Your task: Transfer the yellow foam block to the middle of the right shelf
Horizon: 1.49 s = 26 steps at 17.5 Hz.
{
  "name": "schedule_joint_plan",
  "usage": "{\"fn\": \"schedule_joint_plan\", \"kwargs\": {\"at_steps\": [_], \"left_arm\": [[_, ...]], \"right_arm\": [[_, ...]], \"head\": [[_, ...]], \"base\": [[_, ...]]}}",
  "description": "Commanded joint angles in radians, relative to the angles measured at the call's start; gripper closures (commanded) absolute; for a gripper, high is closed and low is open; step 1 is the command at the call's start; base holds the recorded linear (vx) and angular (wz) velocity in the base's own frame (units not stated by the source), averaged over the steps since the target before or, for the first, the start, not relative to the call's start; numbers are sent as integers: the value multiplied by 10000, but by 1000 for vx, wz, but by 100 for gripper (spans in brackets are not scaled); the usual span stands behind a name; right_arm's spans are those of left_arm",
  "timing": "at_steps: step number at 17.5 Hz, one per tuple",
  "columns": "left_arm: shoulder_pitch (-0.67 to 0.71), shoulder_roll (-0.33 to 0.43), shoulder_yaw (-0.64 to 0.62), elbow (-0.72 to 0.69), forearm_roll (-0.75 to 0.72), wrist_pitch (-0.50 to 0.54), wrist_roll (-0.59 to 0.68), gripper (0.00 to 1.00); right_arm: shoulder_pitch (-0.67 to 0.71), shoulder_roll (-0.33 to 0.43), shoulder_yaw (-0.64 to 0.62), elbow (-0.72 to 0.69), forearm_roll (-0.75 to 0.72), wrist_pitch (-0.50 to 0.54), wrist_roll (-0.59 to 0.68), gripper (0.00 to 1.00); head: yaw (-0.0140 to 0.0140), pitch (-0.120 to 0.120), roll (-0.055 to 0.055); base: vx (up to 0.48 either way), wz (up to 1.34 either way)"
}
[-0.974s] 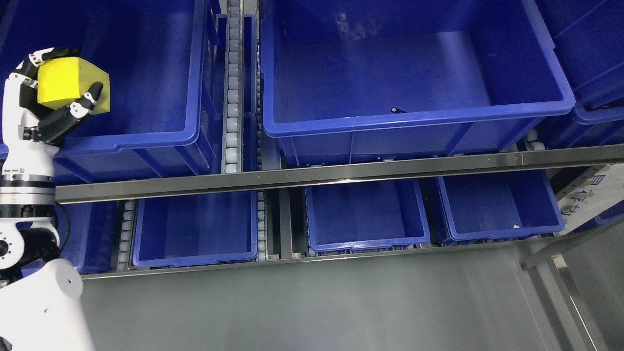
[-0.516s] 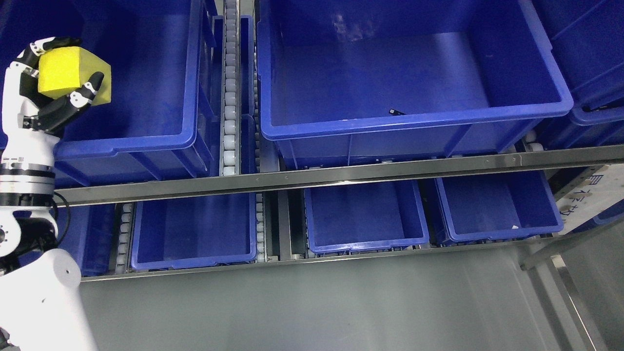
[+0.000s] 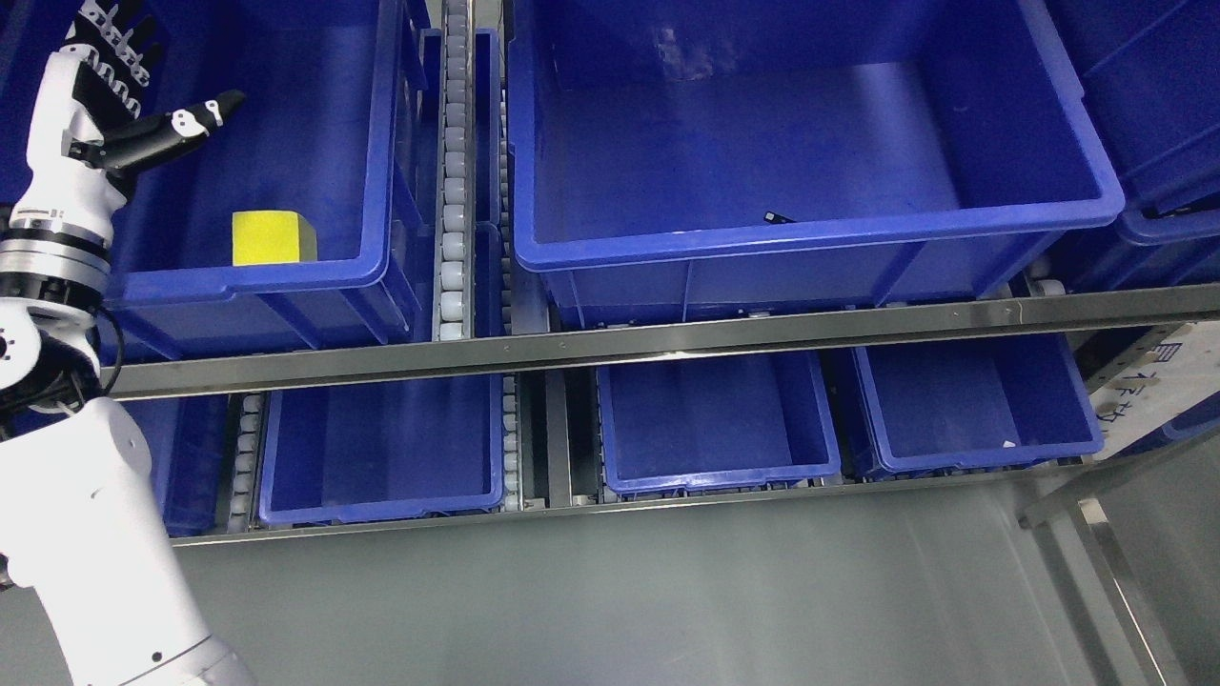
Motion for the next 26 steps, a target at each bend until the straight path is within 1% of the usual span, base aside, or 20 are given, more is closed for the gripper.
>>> {"fn": "schedule_joint_plan", "kwargs": {"at_steps": [1,3,4,5,10,13,14,17,18,20,23,26], "left_arm": [[-362,-144,-513,113,-317,-490,-26,0],[-501,-344,-467,5,706,-1775,-87,0],[-501,-360,-467,-71,1047,-2131,-72,0],[-501,-390,-437,-163,1111,-2196,-42,0],[-241,-707,-130,-179,1127,-2151,35,0],[66,-707,-99,-194,1112,-2120,96,0],[67,-707,-114,-194,1066,-2059,385,0],[67,-707,-190,-194,1019,-1386,2191,0],[82,-707,-221,-194,1019,-1307,2487,0],[295,-707,-389,-194,989,-1276,2505,0],[725,-707,-1109,-210,1004,-1291,2505,0],[696,-707,-1479,-210,1004,-1291,2505,0]], "right_arm": [[-31,-175,0,-175,0,5,5,0],[-16,-175,0,-175,0,5,5,0],[-31,-175,0,-175,-15,5,5,0],[-16,-175,0,-175,0,5,5,0],[-16,-175,0,-175,0,5,5,0],[-31,-175,0,-175,0,5,5,0],[-31,-175,0,-175,0,5,5,0],[-31,-175,0,-175,0,5,5,0],[-31,-175,0,-175,0,5,5,0],[-16,-175,0,-175,0,5,5,0],[-16,-175,0,-175,-15,5,5,0],[-31,-175,0,-175,0,5,5,0]], "head": [[0,0,0],[0,0,0],[0,0,0],[0,0,0],[0,2,0],[0,2,0],[0,2,0],[0,2,0],[0,2,0],[0,1,0],[0,1,0],[0,1,0]], "base": [[0,0],[0,0],[0,0],[0,0],[0,0],[0,0],[0,0],[-1,7],[-4,22],[0,0],[0,0],[0,0]]}}
